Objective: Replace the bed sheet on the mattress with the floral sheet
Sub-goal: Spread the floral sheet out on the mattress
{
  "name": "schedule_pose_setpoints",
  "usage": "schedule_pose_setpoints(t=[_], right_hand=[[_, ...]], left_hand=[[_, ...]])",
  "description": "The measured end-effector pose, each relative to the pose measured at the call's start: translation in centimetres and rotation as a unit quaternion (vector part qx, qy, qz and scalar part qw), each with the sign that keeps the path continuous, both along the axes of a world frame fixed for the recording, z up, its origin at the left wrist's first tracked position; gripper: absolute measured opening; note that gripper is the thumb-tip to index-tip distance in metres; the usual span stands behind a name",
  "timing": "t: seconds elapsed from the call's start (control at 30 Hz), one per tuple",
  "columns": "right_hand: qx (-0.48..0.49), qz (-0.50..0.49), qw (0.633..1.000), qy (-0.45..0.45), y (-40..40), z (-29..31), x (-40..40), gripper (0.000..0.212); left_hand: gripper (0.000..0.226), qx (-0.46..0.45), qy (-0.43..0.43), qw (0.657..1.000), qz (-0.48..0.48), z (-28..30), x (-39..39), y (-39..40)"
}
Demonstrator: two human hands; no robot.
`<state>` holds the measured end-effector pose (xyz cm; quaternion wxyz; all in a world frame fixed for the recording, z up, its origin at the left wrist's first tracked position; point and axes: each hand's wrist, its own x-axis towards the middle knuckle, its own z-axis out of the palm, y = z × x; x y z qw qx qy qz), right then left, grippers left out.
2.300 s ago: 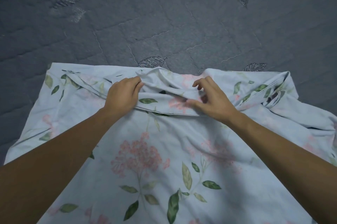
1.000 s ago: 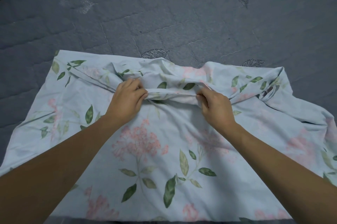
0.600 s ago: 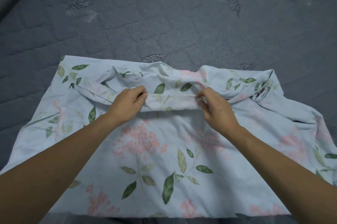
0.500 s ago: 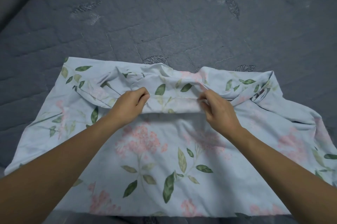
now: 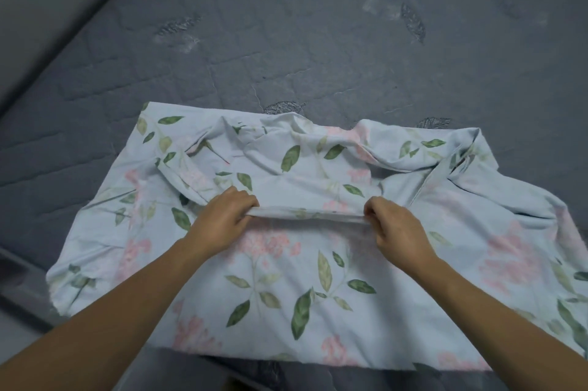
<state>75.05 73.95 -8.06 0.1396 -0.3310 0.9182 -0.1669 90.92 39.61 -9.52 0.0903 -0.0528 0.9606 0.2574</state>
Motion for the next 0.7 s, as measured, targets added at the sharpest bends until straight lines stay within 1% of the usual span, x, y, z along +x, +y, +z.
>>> schedule_pose_setpoints(t=[0.1,0.2,0.27,0.33,0.47,0.57,0.63,0.67,0.7], right_hand=[[0.052,0.020,0.998,-0.032,1.1,-1.2,2.6,0.013],[0.100,0.018,0.992,-0.077,2.7,-2.6,5.0,0.006],[0.113,0.009,0.988,-0.109,3.6,-3.2,6.4,0.006],[0.124,-0.002,0.986,-0.110,4.5,-3.5,7.5,0.010],[0.152,-0.015,0.985,-0.083,6.0,-3.2,9.0,0.020],[0.175,0.012,0.980,-0.097,7.0,-3.1,9.3,0.025],[0.186,0.026,0.975,-0.117,7.3,-3.0,9.4,0.035],[0.187,0.040,0.975,-0.117,7.4,-2.9,9.3,0.040],[0.176,0.056,0.979,-0.091,7.4,-3.0,9.2,0.040]], left_hand=[[0.010,-0.017,-0.026,0.999,-0.011,-1.2,2.8,0.9],[0.011,0.001,-0.070,0.998,-0.009,-2.1,5.5,3.0],[0.017,0.005,-0.083,0.996,-0.011,-2.7,7.0,4.3],[0.019,0.015,-0.082,0.996,-0.002,-3.2,8.1,5.4],[0.011,0.048,-0.074,0.996,-0.010,-3.7,9.4,6.8],[0.009,0.066,-0.083,0.994,-0.022,-4.0,10.0,7.3],[0.012,0.073,-0.089,0.993,-0.023,-4.2,10.3,7.5],[0.013,0.076,-0.091,0.993,-0.023,-4.2,10.3,7.6],[0.015,0.078,-0.093,0.992,-0.022,-4.2,10.3,7.7]])
